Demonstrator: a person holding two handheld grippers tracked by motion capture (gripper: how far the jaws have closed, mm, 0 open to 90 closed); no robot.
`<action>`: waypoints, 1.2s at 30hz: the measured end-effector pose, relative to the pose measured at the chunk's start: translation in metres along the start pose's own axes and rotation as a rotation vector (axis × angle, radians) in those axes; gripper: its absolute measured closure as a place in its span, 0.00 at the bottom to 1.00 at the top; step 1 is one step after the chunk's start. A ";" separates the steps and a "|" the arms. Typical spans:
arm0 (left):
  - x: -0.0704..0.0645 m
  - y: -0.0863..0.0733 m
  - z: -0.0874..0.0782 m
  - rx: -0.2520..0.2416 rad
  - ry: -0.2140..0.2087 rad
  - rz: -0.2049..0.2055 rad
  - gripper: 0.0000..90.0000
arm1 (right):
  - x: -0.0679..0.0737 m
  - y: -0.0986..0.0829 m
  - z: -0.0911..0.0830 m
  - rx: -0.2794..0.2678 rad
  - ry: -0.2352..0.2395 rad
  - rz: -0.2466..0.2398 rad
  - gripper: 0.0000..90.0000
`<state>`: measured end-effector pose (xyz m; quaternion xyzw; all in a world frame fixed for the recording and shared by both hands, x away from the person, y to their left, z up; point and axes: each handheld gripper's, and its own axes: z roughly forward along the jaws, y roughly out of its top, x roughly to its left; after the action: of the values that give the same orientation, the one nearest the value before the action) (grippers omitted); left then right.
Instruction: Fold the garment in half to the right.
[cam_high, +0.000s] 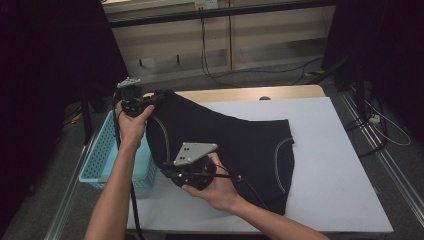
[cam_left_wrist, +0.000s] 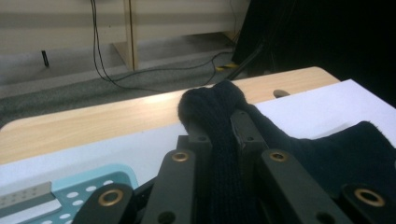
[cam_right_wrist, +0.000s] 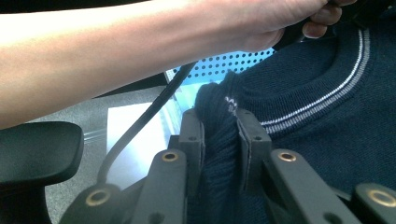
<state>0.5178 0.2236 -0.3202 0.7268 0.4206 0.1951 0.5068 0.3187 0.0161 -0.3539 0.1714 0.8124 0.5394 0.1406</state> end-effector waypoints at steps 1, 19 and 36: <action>0.000 0.001 -0.002 -0.006 0.000 -0.004 0.91 | 0.001 0.002 0.001 -0.002 0.001 -0.005 0.84; -0.016 0.008 0.007 0.002 0.008 0.017 0.90 | -0.001 -0.004 -0.003 -0.013 -0.017 0.019 0.84; -0.057 -0.002 0.050 0.035 -0.077 0.017 0.90 | -0.009 -0.035 -0.040 0.032 -0.081 0.043 0.84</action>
<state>0.5200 0.1490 -0.3348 0.7460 0.3981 0.1639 0.5080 0.3058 -0.0333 -0.3706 0.2126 0.8107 0.5218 0.1589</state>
